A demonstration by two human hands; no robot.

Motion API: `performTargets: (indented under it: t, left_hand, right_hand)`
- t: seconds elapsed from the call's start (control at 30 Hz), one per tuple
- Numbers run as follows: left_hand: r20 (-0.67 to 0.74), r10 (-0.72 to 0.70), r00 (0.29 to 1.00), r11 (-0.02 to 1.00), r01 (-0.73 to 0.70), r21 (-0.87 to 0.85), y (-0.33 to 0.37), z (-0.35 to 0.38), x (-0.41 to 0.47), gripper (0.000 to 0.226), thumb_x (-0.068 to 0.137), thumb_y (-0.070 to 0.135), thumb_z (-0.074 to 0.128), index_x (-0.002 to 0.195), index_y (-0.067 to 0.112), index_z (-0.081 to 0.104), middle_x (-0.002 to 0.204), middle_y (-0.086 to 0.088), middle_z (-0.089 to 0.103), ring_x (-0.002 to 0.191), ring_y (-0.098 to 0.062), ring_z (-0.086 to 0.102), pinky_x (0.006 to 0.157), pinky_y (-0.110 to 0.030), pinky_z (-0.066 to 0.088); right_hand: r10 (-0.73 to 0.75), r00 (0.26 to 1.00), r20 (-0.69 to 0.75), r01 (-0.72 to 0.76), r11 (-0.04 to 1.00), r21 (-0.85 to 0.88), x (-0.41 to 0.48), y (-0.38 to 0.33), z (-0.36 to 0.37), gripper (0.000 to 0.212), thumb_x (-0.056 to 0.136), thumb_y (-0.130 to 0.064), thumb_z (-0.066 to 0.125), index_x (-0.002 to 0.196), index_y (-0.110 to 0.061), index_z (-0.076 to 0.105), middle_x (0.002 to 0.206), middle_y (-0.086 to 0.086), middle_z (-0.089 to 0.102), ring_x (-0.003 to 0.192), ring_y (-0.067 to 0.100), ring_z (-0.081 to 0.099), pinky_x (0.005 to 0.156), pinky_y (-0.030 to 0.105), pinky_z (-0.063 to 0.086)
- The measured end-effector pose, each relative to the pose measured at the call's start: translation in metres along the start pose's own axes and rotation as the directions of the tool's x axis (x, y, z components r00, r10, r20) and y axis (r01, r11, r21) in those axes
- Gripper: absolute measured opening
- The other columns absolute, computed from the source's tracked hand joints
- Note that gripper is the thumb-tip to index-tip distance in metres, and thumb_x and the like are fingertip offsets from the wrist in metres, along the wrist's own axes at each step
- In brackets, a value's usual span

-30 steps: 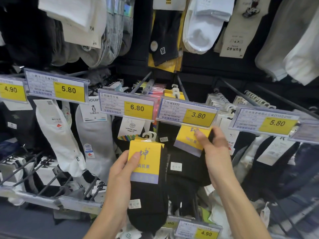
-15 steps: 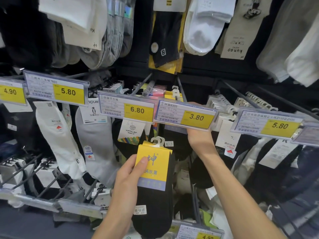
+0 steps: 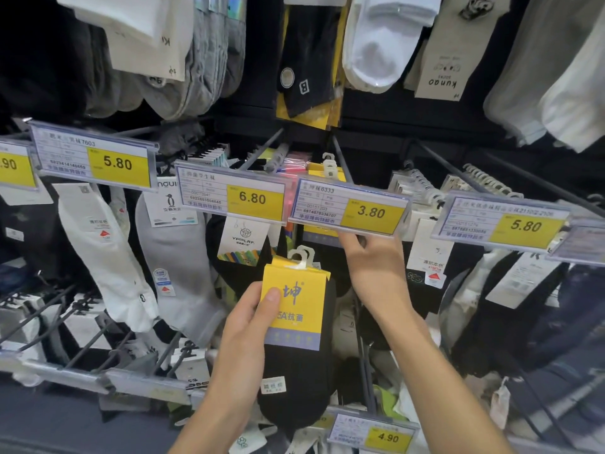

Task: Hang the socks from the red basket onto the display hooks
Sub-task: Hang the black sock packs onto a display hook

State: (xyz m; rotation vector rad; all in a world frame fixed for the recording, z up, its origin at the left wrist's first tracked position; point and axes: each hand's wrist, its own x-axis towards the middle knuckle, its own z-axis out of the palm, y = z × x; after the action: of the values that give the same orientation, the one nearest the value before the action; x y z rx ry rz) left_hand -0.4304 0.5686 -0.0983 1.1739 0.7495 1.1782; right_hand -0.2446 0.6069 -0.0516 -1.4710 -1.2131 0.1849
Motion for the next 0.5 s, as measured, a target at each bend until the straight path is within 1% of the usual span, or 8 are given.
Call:
performTargets:
  t: [0.03,0.07,0.1,0.13,0.2,0.27,0.33,0.5]
  left_hand:
    - [0.008,0.006,1.000,1.000,-0.006,0.010,0.001,0.000,-0.001,0.022,0.085,0.056,0.054,0.093,0.048,0.073,0.098,0.012,0.078,0.089,-0.003,0.074,0.072,-0.022,0.054]
    - [0.006,0.017,1.000,1.000,-0.017,0.012,0.001,0.000,-0.001,0.020,0.087,0.057,0.056,0.095,0.048,0.072,0.099,0.012,0.078,0.089,-0.003,0.074,0.071,-0.020,0.054]
    - [0.003,0.027,1.000,1.000,-0.027,0.011,0.002,0.000,-0.001,0.018,0.090,0.057,0.058,0.096,0.046,0.072,0.099,0.011,0.078,0.090,-0.004,0.074,0.069,-0.018,0.055]
    - [0.005,0.042,0.999,0.999,-0.042,0.016,0.001,0.000,0.000,0.019,0.092,0.055,0.058,0.098,0.043,0.072,0.100,0.008,0.078,0.090,-0.006,0.074,0.069,-0.017,0.056]
    - [0.007,0.059,0.998,0.998,-0.059,0.019,0.001,0.000,0.000,0.024,0.091,0.050,0.055,0.102,0.036,0.071,0.101,0.002,0.078,0.090,-0.011,0.074,0.070,-0.018,0.056]
    - [0.007,0.071,0.997,0.997,-0.071,0.002,0.002,0.002,0.000,0.025,0.090,0.048,0.056,0.102,0.032,0.071,0.099,-0.002,0.077,0.087,-0.014,0.073,0.071,-0.022,0.057]
    - [0.005,0.083,0.997,0.996,-0.083,-0.020,0.003,0.003,-0.001,0.023,0.089,0.046,0.058,0.101,0.031,0.072,0.097,-0.004,0.077,0.086,-0.014,0.072,0.071,-0.024,0.058]
    - [0.006,0.116,0.993,0.993,-0.116,-0.030,0.004,0.006,-0.002,0.025,0.084,0.049,0.063,0.099,0.031,0.072,0.094,-0.003,0.077,0.081,-0.012,0.073,0.066,-0.020,0.056]
  right_hand:
    - [-0.016,1.000,-0.012,0.017,0.999,0.049,-0.013,-0.005,-0.003,0.026,0.096,-0.029,0.057,0.121,-0.032,0.057,0.118,-0.009,0.062,0.104,-0.001,0.057,0.088,0.008,0.040]
    - [-0.041,0.999,-0.014,0.043,0.992,0.116,-0.027,-0.011,-0.006,0.023,0.096,-0.032,0.056,0.118,-0.036,0.056,0.120,-0.010,0.063,0.107,-0.002,0.059,0.092,0.013,0.043]
    - [-0.067,0.998,-0.009,0.068,0.981,0.180,-0.039,-0.013,-0.008,0.020,0.096,-0.034,0.055,0.115,-0.039,0.057,0.120,-0.012,0.063,0.109,-0.002,0.061,0.094,0.014,0.045]
    - [-0.087,0.996,0.009,0.083,0.970,0.226,-0.050,-0.016,-0.010,0.017,0.095,-0.036,0.054,0.111,-0.040,0.060,0.117,-0.014,0.065,0.109,-0.002,0.062,0.091,0.012,0.047]
    - [-0.112,0.989,0.101,0.080,0.958,0.277,-0.065,-0.024,-0.013,0.018,0.093,-0.041,0.055,0.107,-0.037,0.065,0.109,-0.014,0.068,0.104,0.004,0.065,0.081,0.012,0.049]
    - [-0.109,0.975,0.192,0.051,0.957,0.287,-0.074,-0.028,-0.013,0.020,0.089,-0.043,0.059,0.106,-0.035,0.066,0.104,-0.012,0.069,0.098,0.009,0.067,0.075,0.015,0.051]
    - [-0.113,0.964,0.239,0.045,0.962,0.270,-0.078,-0.031,-0.015,0.018,0.088,-0.040,0.065,0.106,-0.038,0.065,0.100,-0.012,0.070,0.093,0.011,0.068,0.072,0.018,0.053]
    - [-0.110,0.958,0.263,0.029,0.955,0.295,-0.079,-0.032,-0.021,0.021,0.084,-0.043,0.067,0.105,-0.041,0.066,0.097,-0.009,0.072,0.086,0.016,0.068,0.076,0.033,0.058]
